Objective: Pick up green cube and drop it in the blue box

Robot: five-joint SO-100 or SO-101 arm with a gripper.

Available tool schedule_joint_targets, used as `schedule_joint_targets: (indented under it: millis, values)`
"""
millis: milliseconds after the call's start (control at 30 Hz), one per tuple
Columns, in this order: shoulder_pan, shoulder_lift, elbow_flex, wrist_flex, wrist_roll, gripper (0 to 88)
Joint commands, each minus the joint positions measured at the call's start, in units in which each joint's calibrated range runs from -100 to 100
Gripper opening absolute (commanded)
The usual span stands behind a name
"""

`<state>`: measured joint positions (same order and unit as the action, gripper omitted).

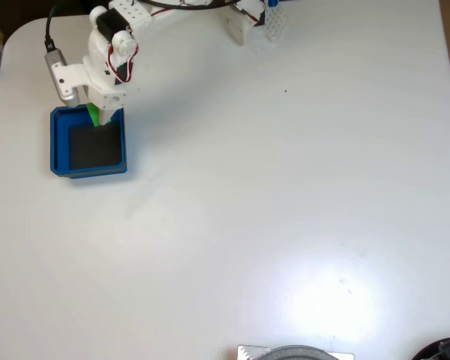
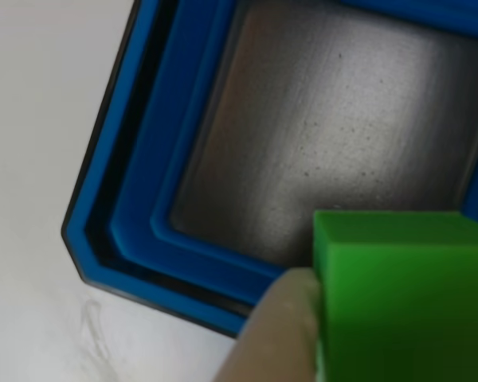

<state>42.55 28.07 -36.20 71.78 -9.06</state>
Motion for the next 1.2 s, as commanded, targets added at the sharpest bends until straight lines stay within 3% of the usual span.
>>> schedule_joint_targets:
  millis: [0, 467, 867, 1167]
  values:
    - [0.3, 0.8, -3.1, -4.0, 0.0, 2.1]
    - [0.7, 6.1, -3.1, -13.9, 0.0, 2.1]
    - [1.6, 6.7, -3.2, -14.8, -0.3, 2.4]
    - [1.6, 6.6, -3.1, -14.8, -0.1, 12.5]
